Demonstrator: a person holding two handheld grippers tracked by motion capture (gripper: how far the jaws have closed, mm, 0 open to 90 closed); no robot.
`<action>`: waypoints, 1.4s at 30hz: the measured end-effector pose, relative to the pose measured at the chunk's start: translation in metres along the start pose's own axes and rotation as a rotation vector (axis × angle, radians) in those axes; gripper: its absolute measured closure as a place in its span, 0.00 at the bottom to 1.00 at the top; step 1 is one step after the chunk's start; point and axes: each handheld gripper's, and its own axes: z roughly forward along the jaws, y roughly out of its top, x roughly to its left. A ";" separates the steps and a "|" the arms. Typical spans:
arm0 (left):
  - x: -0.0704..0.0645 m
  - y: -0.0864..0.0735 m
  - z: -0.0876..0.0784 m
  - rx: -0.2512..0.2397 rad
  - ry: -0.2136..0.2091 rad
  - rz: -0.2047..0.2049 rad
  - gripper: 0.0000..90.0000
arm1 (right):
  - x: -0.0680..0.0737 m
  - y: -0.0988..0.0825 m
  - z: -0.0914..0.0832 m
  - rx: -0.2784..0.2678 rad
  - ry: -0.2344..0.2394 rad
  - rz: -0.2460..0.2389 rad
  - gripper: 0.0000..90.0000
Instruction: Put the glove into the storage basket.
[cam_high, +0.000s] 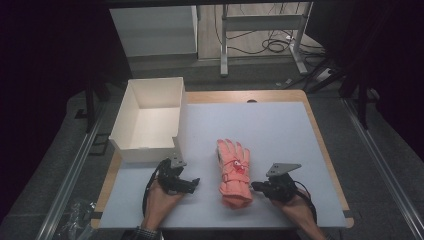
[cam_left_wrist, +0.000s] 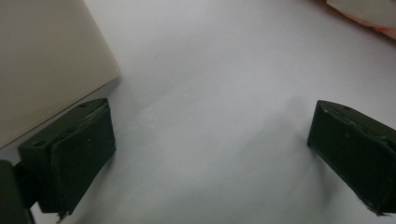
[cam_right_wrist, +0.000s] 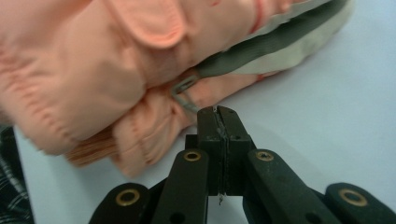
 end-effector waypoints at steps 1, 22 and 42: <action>0.001 -0.001 -0.002 0.011 0.001 0.000 0.02 | 0.004 -0.001 0.002 -0.001 0.015 -0.001 0.98; 0.013 -0.018 -0.013 -0.012 0.000 -0.001 0.01 | 0.027 0.014 0.035 -0.012 0.061 -0.026 0.97; 0.013 -0.018 -0.013 -0.012 0.002 0.000 0.01 | 0.032 0.037 0.066 -0.024 0.034 -0.019 0.97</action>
